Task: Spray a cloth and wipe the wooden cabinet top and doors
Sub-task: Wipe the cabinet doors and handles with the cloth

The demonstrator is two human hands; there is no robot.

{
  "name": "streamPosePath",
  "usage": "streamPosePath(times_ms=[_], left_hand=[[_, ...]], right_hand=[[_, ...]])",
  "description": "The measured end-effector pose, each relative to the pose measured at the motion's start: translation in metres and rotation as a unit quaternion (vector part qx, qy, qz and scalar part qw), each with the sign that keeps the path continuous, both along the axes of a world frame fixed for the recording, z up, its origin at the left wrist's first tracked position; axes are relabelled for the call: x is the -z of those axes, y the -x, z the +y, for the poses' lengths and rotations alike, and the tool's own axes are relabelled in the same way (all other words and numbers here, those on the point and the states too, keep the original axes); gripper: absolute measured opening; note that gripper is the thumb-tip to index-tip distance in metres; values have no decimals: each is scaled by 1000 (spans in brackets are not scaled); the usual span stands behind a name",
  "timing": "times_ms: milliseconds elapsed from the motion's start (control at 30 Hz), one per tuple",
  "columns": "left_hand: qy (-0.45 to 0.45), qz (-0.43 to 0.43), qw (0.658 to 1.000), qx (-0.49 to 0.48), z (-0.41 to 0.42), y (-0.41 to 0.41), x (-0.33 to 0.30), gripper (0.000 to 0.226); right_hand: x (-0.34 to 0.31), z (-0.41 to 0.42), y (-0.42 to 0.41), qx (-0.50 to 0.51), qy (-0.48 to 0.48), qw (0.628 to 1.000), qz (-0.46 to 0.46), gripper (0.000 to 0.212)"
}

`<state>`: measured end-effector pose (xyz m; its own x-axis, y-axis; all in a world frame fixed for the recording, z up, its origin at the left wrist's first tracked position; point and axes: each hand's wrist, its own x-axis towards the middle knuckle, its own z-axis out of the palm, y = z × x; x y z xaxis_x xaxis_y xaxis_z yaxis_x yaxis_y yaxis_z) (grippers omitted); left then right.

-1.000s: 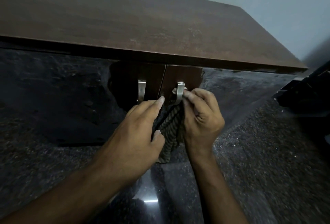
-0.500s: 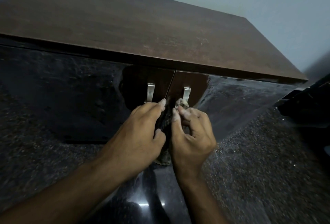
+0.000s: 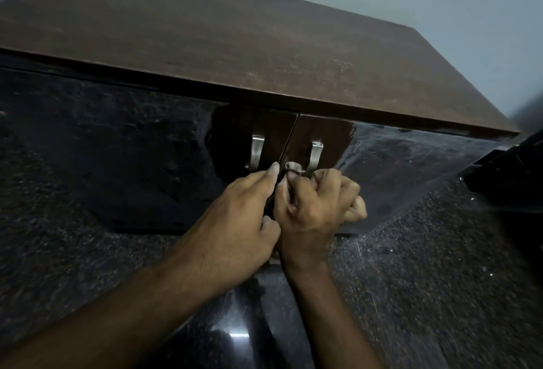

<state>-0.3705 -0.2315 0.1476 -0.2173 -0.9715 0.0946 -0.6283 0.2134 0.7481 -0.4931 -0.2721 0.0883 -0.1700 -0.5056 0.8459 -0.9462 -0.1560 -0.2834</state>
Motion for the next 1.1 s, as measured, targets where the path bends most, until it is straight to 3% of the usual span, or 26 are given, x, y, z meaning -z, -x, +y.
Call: streamPosePath(times_ms=[100,167,400,600,733,933,1100], left_hand=[[-12,-6,1000,-1,0,-1,0,74],[-19,-16,1000,-9,-2,-1,3,73],[-43,-26,999,-20,-4,1,7,70],[-47,-17,999,-8,-3,0,9,72],[-42,-12,999,-5,-2,0,7,72],[-23,18,999,17,-3,14,0,78],[-25,16,999,11,-6,17,3,79]], right_hand=[[-12,-4,2,-23,53,998,-4,4],[-22,-9,3,-36,81,996,-6,8],[16,1,14,-63,-27,996,55,10],[-6,-6,11,-54,26,998,7,18],[19,1,15,-32,-21,999,21,15],[26,3,28,-118,-43,990,-58,13],[31,2,25,-162,-42,966,-198,12]])
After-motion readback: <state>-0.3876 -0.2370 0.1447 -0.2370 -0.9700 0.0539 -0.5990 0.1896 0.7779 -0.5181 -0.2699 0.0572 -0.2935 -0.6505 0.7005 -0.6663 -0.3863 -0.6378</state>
